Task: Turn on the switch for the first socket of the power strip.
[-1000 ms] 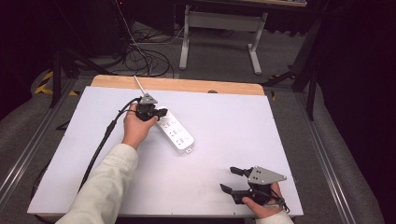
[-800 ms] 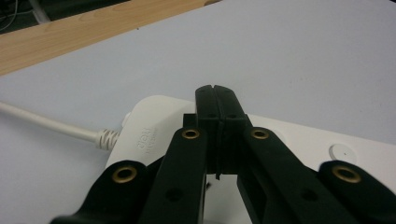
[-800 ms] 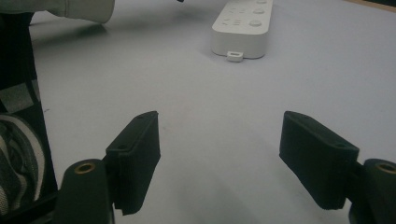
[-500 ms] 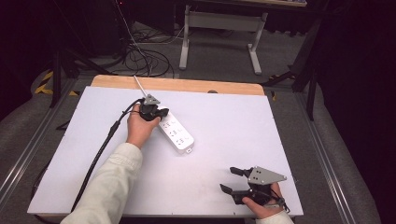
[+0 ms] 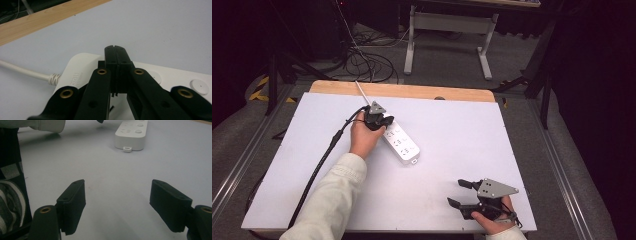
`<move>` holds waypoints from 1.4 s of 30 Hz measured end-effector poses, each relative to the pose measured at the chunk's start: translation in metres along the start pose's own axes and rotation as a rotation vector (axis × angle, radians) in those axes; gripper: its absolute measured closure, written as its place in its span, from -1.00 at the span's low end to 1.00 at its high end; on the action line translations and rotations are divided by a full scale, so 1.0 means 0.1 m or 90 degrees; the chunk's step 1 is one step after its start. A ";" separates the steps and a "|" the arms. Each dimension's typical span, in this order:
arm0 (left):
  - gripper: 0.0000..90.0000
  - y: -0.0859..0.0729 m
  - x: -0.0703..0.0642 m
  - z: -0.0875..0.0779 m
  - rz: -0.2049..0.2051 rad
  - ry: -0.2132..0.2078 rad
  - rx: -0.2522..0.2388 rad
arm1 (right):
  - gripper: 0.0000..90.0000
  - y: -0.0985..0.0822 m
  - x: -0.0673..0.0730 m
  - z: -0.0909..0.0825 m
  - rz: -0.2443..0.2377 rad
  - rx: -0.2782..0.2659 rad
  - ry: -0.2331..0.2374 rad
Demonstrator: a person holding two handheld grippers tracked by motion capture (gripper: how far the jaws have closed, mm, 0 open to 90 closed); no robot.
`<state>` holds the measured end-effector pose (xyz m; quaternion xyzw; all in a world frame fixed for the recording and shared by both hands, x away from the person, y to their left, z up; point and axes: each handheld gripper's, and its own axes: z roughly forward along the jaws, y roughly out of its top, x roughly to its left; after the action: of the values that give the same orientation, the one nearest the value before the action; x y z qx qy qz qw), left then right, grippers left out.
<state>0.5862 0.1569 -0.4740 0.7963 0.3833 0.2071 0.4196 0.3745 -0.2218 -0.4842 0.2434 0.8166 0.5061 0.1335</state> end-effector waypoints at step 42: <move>1.00 0.05 -0.07 0.02 -0.011 0.044 0.034 | -0.34 -0.01 0.01 0.01 -0.002 0.004 0.006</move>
<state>0.5853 0.1489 -0.4715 0.7964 0.4098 0.2205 0.3861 0.3736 -0.2208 -0.4851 0.2403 0.8191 0.5045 0.1297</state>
